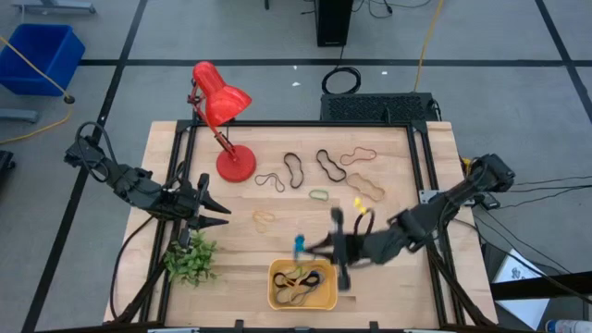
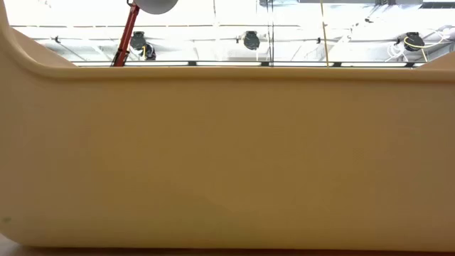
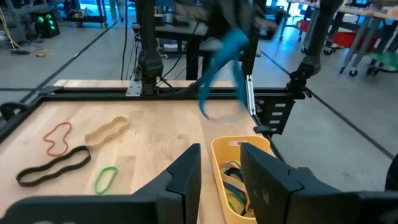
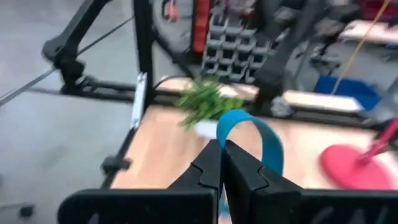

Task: Pick and place rubber bands into bin
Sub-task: Put the blue rubber band into the bin

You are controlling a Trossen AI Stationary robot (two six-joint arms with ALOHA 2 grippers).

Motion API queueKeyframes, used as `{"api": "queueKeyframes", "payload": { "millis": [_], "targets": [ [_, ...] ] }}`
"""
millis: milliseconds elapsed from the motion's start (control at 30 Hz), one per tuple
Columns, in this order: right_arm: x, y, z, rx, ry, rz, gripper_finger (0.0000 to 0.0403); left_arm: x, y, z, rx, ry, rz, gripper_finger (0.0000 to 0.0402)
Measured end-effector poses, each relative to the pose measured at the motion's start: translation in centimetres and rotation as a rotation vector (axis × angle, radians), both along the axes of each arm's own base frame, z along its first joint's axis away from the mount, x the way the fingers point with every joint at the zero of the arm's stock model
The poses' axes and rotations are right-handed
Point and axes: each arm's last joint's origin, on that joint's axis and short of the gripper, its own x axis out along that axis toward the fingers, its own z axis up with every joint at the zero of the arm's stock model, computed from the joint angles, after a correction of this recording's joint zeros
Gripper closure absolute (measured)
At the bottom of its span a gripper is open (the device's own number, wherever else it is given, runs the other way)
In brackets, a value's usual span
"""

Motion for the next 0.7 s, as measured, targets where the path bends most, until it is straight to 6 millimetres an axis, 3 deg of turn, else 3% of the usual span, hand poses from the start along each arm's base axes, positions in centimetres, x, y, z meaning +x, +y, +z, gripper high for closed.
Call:
{"api": "queueKeyframes", "payload": {
  "millis": [333,700],
  "targets": [
    [1.9,4.6,-6.9,0.035,0.193,0.018,0.0403,0.0,0.0,0.0,-0.127,0.026,0.026,0.0282],
    [3.0,5.8,-15.0,0.017,0.537,0.008,0.0403,0.0,0.0,0.0,-0.136,0.027,0.026,0.0282]
  ]
}}
